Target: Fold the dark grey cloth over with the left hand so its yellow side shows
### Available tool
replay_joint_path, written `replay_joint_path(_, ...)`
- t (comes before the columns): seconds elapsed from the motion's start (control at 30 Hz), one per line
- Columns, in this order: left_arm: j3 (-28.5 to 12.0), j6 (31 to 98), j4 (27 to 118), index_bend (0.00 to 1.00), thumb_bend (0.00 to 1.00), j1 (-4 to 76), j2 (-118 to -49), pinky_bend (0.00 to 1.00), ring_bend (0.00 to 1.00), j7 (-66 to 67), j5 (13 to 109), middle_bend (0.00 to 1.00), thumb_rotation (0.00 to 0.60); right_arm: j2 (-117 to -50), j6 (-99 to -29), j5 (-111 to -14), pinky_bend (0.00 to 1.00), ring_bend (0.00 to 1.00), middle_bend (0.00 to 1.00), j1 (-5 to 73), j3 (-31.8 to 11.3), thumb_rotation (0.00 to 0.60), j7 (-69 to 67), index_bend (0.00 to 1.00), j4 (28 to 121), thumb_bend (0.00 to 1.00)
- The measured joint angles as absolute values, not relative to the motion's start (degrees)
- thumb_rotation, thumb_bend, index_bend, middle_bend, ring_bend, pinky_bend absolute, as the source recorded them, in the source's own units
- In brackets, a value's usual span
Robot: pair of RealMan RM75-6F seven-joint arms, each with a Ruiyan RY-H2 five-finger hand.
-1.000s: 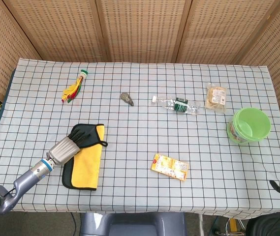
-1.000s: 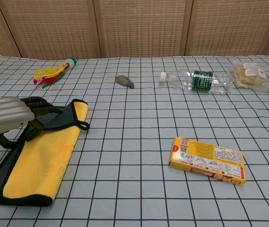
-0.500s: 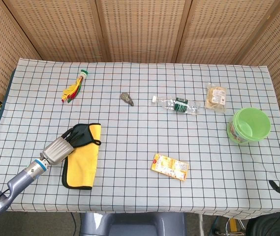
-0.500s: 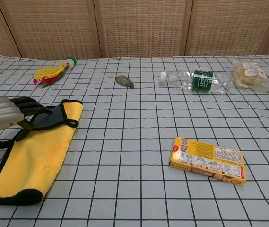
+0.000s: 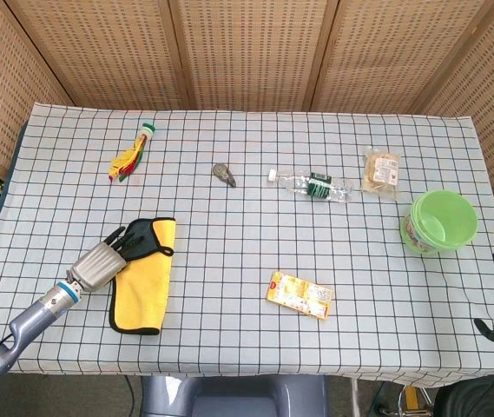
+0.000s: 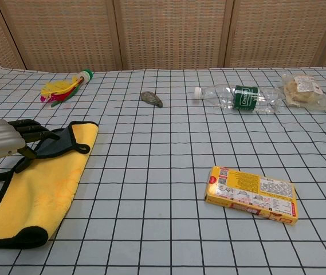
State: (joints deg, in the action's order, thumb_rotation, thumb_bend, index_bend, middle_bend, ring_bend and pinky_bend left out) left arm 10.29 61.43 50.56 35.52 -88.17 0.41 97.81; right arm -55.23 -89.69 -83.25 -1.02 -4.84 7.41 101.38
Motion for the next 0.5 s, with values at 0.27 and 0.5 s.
replay_joint_path(0.27,10.0,61.8,50.0,0.01,0.33,35.3,-88.6,0.0,0.0,-0.1,97.9,0.0,0.6,-55.2,-89.8,-83.3,0.0,0.0,0.0,-1.1,-4.8,0.6,7.4,0.0,101.4,0.0)
replay_joint_path(0.5,10.4,63.0,50.5,0.0,0.26,35.1,-86.9,0.0,0.0,-2.7,98.4,0.0,0.6,-55.1,-89.9,-83.5,0.0,0.0,0.0,-1.1,-4.8,0.6,7.1,0.0,101.5,0.0)
